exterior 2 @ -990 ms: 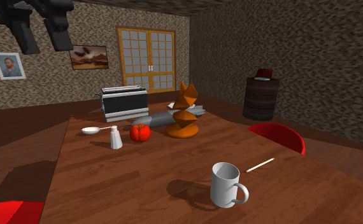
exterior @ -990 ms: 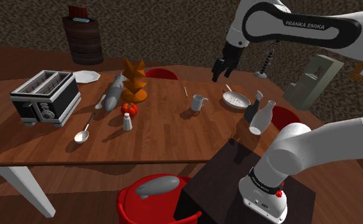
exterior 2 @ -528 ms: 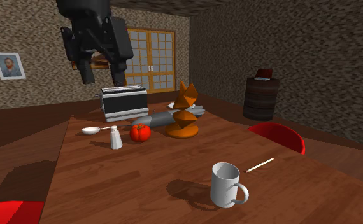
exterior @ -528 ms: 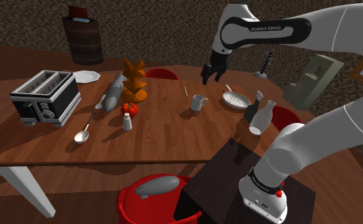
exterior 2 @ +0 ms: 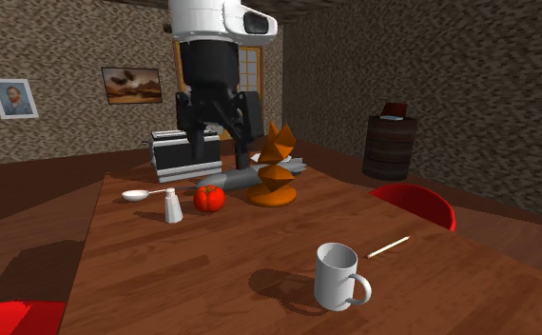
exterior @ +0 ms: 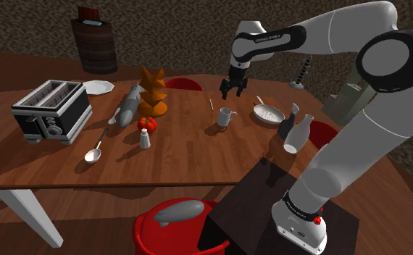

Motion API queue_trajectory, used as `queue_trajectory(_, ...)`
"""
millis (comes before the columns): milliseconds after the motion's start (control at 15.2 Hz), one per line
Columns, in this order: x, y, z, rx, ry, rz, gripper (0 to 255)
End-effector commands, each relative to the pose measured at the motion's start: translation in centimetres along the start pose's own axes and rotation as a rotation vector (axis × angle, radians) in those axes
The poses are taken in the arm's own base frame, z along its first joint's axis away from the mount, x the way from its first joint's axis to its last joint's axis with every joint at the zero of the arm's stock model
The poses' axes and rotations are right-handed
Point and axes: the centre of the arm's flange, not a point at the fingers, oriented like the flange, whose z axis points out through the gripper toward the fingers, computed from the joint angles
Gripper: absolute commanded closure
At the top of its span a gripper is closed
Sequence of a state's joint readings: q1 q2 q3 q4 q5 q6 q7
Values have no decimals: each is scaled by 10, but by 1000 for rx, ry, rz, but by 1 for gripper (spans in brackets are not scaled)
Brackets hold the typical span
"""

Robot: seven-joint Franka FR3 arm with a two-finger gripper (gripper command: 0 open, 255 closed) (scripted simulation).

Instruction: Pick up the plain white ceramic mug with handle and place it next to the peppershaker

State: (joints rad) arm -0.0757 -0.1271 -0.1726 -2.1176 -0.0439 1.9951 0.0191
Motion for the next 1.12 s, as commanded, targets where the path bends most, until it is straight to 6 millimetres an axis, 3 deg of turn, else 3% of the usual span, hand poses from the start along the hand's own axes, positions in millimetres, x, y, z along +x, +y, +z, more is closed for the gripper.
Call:
queue_trajectory(0, 22, 11, 19, 0, -17, 19, 0)
queue_trajectory(1056, 167, 94, 171, 9, -150, 171, 0)
